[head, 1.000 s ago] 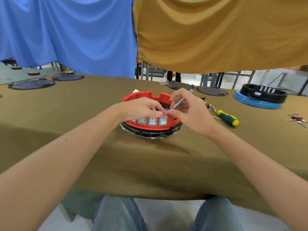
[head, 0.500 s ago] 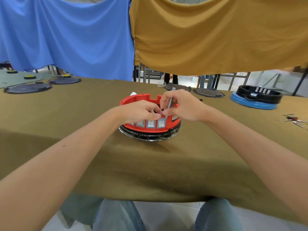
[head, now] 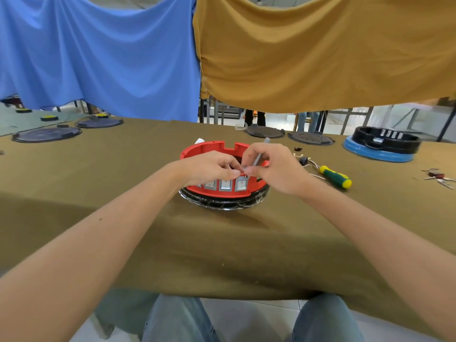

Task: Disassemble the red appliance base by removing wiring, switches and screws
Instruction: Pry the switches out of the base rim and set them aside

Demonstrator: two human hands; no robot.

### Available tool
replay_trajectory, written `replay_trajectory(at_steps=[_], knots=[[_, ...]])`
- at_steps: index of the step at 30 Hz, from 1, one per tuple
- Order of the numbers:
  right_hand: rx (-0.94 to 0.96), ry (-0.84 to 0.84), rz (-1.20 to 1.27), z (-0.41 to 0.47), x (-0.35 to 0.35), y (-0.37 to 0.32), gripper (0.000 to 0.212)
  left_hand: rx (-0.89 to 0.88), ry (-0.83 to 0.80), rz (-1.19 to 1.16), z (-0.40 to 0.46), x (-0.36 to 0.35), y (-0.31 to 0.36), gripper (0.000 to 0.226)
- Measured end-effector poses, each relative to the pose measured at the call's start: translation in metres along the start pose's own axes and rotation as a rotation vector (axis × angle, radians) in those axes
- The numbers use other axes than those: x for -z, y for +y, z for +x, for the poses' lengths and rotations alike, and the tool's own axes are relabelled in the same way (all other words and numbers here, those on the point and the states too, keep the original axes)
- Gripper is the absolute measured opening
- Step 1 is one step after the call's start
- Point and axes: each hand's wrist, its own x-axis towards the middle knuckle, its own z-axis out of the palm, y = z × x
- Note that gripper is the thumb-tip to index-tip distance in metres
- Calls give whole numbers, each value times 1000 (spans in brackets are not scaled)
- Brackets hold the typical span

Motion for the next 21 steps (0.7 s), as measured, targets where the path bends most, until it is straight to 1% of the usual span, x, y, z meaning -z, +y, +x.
replay_trajectory(at_steps=[3, 6, 10, 13, 18, 20, 21], knots=[[-15, -102, -36, 12, 9, -4, 17, 7, -9, 4, 1, 0, 0, 27], [-24, -201, -46, 22, 15, -9, 12, 6, -9, -7, 2, 0, -1, 25], [-47, -232, -33, 24, 19, -10, 11, 11, -3, -6, 2, 1, -3, 23], [-38, -194, -37, 20, 17, -9, 9, 17, -6, 3, 1, 1, -3, 21], [-5, 41, -6, -4, -3, -1, 14, -3, 1, 10, 2, 0, -5, 24], [-12, 68, -15, -5, -7, -1, 14, -9, 4, 15, 3, -1, -6, 26], [-18, 47, -34, -1, -5, -3, 14, -12, 6, 15, 4, -1, -7, 26]])
